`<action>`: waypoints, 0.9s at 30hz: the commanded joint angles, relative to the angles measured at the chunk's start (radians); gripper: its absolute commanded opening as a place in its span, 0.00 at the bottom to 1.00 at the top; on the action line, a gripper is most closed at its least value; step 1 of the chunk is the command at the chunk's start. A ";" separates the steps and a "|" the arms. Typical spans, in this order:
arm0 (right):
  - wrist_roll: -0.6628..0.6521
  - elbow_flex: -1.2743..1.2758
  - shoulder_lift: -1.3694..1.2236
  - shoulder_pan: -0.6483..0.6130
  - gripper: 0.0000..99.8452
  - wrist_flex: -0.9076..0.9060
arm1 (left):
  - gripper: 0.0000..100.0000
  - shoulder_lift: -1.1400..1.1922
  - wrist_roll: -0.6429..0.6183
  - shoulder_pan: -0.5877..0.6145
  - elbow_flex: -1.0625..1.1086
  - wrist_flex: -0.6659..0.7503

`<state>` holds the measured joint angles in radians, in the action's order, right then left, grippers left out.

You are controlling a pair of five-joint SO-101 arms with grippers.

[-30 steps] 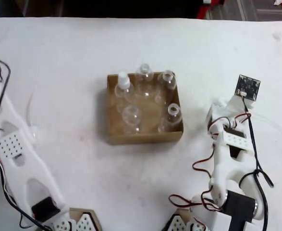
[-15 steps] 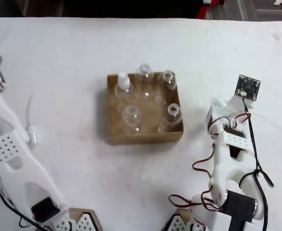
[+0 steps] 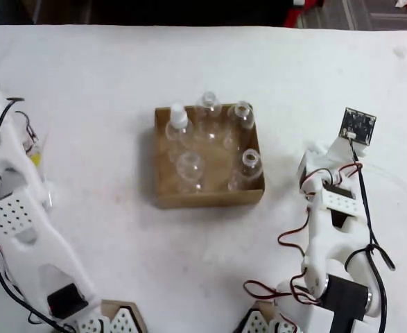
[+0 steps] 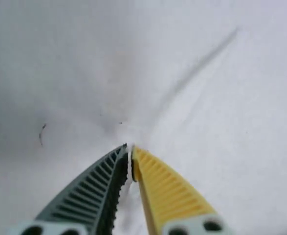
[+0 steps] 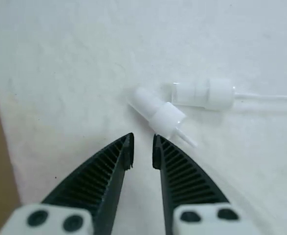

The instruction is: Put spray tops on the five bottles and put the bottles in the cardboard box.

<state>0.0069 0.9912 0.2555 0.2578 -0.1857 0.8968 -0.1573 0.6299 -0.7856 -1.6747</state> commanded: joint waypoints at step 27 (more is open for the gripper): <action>-0.008 -0.029 0.002 -0.007 0.05 0.022 | 0.02 -0.093 0.288 -0.555 0.055 -0.110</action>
<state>0.0069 0.9912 0.2555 0.2578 -0.1857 0.8784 0.0238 0.1097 -0.7119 -1.7469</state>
